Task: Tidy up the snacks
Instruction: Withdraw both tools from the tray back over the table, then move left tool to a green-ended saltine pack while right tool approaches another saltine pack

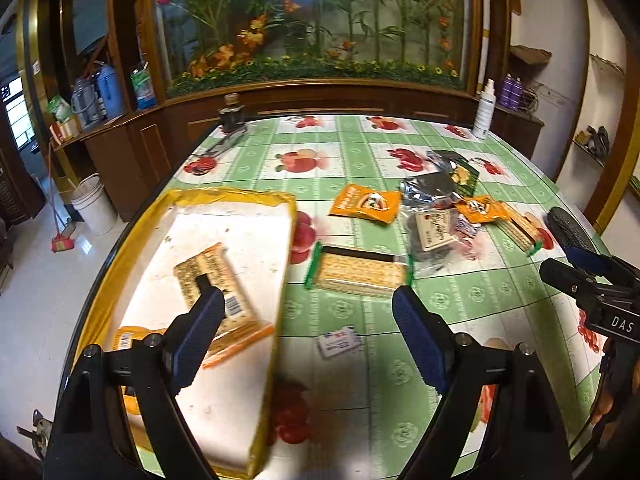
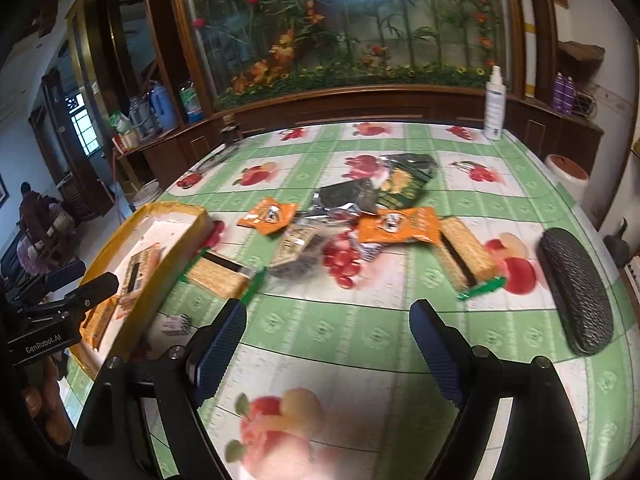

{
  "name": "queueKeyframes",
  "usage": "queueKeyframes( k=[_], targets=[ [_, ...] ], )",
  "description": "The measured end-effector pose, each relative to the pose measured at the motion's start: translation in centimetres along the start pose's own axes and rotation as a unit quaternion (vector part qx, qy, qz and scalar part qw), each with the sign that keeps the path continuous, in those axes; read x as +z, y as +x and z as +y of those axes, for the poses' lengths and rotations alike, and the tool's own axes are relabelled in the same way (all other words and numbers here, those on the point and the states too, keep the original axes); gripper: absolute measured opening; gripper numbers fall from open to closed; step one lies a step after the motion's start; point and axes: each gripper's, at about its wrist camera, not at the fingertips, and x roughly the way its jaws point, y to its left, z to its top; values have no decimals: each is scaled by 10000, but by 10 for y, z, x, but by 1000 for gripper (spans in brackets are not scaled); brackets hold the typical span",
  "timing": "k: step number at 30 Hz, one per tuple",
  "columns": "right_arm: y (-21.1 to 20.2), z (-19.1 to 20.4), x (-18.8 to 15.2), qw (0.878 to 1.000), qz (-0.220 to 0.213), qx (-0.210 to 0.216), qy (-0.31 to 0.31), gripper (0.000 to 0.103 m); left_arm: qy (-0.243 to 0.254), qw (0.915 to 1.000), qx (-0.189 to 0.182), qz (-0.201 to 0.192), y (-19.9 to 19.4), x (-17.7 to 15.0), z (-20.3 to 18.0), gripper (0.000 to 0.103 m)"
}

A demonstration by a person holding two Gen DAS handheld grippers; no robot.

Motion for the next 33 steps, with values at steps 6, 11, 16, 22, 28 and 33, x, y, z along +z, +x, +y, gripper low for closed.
queueKeyframes(
  k=[6,11,16,22,28,33],
  targets=[
    [-7,-35,-10,9995,2,-255,193,86,137,9995,-252,132,8,0,-28,86],
    [-9,-54,-13,9990,21,-393,207,86,158,9982,-432,379,20,0,-49,86],
    [-8,-67,-11,9988,3,-418,267,86,59,9974,-465,539,31,0,-58,86],
    [-5,-72,-9,9990,-20,-360,259,86,-180,9955,-457,810,48,2,-60,86],
    [3,-75,-4,9993,-21,-308,186,86,-230,9941,-496,934,62,5,-62,86],
    [16,-81,3,9994,71,-341,48,86,144,9936,-719,857,70,12,-55,86]
  ],
)
